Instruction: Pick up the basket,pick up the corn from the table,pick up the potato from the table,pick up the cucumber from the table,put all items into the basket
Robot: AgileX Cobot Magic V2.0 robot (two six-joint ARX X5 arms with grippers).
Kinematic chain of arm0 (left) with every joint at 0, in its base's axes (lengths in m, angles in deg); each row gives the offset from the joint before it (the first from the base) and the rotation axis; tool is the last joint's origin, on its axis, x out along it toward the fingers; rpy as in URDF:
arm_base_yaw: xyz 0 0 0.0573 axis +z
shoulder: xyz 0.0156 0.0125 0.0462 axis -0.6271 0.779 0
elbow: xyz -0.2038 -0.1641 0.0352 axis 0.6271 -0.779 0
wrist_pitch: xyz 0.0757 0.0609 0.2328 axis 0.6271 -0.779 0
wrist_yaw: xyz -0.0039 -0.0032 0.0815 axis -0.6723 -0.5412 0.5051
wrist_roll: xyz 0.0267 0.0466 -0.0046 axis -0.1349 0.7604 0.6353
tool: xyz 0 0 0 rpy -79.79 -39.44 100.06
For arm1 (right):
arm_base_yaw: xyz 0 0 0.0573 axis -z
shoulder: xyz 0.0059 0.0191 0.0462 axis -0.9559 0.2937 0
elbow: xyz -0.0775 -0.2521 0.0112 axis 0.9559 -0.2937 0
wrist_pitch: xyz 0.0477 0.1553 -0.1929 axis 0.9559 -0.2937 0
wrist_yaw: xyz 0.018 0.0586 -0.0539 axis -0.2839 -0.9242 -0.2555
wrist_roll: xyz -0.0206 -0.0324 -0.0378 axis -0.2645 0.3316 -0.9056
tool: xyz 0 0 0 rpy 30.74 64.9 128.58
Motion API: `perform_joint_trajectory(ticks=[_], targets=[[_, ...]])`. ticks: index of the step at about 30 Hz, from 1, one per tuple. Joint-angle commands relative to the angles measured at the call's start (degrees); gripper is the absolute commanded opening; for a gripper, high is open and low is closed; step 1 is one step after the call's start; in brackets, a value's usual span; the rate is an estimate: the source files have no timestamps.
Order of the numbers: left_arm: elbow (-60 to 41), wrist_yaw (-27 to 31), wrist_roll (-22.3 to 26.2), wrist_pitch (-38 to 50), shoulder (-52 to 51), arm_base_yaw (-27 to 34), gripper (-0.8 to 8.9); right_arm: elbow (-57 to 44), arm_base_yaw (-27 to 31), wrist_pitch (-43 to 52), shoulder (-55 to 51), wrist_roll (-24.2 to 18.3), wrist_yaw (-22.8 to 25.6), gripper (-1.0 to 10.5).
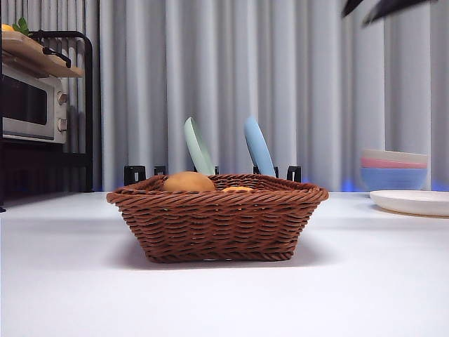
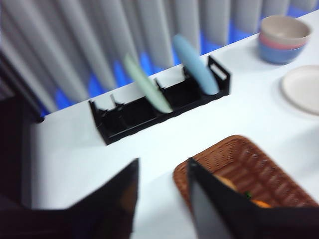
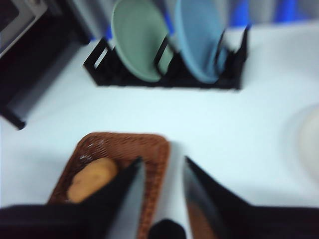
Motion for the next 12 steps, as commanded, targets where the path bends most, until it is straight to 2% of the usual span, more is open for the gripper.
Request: perform_joint_trajectory(ticks=[1, 5, 12], targets=[[-8.0, 0.13, 1.03, 6.1, -2.64, 2.01, -0.09, -0.15, -0.04, -1.9, -2.38, -4.37, 4.31, -0.2], [-20.46, 0.13, 1.03, 16.35, -8.48, 2.38, -0.09, -0.31, -0.04, -4.92, -5.33, -6.88, 8.85, -0.2], [-40.74, 0.13, 1.01, 28.02, -21.38, 2.4, -0.09, -7.28, -0.09, -3.08, -13.27, -7.21, 8.98, -0.2]])
